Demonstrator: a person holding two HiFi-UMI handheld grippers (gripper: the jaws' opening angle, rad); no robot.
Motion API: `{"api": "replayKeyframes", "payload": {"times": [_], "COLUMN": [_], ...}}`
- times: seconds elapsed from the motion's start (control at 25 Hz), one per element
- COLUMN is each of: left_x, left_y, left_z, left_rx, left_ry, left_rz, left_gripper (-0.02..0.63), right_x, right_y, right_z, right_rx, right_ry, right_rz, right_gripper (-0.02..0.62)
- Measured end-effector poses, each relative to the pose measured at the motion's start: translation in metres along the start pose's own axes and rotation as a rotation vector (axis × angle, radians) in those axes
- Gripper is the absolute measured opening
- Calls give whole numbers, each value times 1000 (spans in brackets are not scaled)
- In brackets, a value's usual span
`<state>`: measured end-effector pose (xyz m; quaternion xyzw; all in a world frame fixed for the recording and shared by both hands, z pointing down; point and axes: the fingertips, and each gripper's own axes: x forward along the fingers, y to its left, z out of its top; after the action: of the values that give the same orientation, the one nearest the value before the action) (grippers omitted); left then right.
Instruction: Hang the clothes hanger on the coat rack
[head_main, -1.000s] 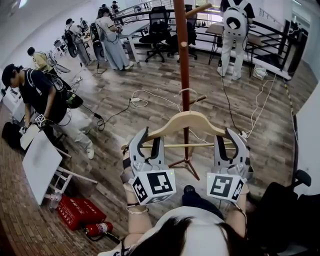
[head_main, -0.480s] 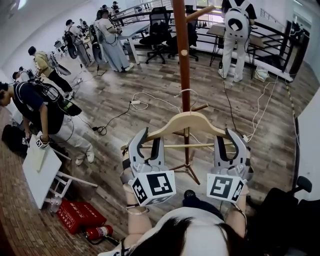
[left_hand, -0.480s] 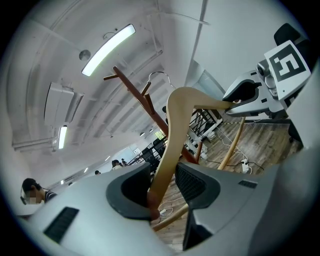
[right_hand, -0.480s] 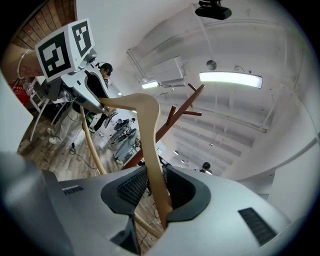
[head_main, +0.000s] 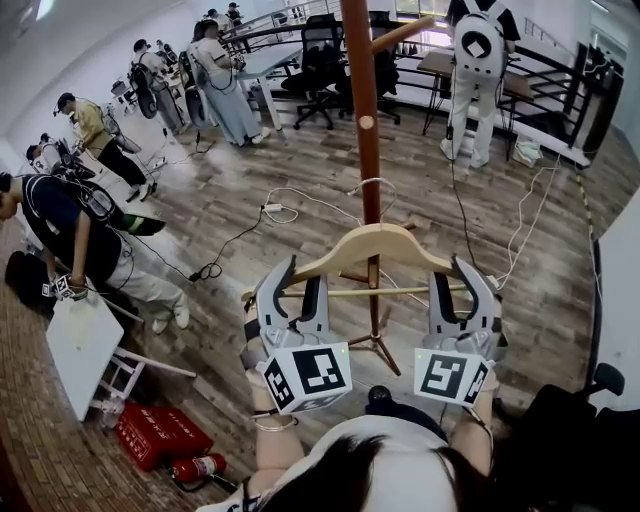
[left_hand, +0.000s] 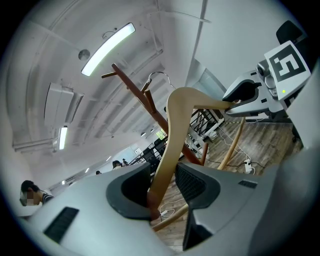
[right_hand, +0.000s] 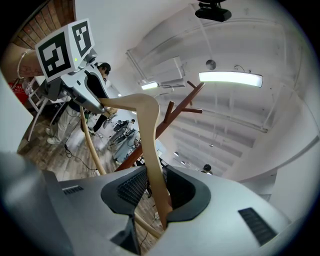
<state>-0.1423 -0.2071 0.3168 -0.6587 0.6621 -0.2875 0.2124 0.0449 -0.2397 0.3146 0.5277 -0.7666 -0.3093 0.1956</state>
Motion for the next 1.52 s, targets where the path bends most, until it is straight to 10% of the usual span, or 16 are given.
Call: {"api": "replayKeyframes", "payload": {"times": [1.52], "left_x": [67], "left_y": [27], "left_z": [20], "left_rx": [-14], "left_ry": [0], "left_rz": [47], "left_gripper": [155], "right_x": [76], "right_y": [-30], "right_z": [7], "right_rx": [-8], "right_ry": [-82], "right_rz": [13], "right_gripper": [135]}}
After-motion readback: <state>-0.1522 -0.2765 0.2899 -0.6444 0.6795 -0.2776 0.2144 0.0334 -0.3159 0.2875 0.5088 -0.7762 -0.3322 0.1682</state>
